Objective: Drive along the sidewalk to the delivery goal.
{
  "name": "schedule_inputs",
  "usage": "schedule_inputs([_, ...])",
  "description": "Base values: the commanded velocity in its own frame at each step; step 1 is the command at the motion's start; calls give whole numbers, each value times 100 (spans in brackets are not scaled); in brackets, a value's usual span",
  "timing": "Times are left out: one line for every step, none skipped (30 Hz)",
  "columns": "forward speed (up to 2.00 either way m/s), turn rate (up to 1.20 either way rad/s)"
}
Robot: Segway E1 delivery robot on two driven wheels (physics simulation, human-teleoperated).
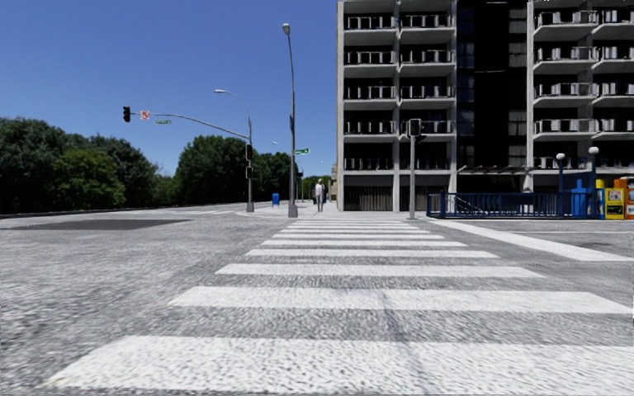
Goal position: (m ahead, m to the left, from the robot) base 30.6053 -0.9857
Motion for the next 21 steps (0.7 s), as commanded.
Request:
schedule_inputs([109,-40])
schedule_inputs([200,-40])
schedule_inputs([200,-40])
schedule_inputs([200,-39])
schedule_inputs([200,-38])
schedule_inputs([200,-38])
schedule_inputs([200,-38])
schedule_inputs([200,-38])
schedule_inputs([200,-38])
schedule_inputs([200,-38])
schedule_inputs([200,-38])
schedule_inputs([200,-38])
schedule_inputs([200,-33])
schedule_inputs([200,-28])
schedule_inputs([200,-24])
schedule_inputs([200,-24])
schedule_inputs([200,-22])
schedule_inputs([200,-22])
schedule_inputs([200,-22])
schedule_inputs([200,-22])
schedule_inputs([200,-22])
